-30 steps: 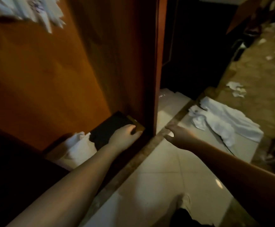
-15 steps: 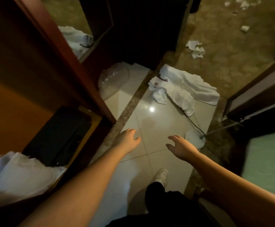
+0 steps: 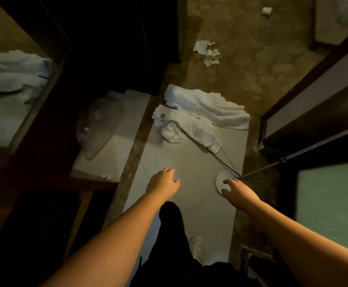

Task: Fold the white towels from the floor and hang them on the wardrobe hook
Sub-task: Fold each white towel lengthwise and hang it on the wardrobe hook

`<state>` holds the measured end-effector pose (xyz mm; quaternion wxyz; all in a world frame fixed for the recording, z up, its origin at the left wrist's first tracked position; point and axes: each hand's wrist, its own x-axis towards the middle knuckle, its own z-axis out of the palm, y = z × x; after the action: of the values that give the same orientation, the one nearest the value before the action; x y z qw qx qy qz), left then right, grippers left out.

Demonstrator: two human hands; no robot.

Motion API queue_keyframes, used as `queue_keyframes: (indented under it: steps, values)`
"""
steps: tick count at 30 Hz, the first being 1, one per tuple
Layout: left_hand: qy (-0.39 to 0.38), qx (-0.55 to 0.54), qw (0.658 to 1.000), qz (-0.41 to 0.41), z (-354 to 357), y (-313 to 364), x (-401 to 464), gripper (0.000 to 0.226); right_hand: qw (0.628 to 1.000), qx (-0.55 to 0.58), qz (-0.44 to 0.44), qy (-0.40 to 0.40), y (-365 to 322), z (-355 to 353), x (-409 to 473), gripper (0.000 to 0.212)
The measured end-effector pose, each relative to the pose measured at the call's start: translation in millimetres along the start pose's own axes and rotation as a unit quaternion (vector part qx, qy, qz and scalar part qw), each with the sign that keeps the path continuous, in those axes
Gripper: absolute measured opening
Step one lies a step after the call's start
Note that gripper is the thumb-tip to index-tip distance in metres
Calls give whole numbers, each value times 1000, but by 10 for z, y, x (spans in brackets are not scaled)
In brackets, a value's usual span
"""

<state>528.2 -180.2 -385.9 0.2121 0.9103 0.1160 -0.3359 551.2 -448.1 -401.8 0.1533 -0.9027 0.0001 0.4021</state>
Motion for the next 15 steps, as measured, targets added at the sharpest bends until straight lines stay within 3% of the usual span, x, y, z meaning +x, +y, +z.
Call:
queue_keyframes:
  steps: [9,15]
  values:
    - [-82,25,996,29,-652,242,2034,53,988,96,124,-4,-68,-609,1572,52]
    - [-97,34,995,19,-912,245,3272,49,977,155,147,-25,-100,-1001,2731,52]
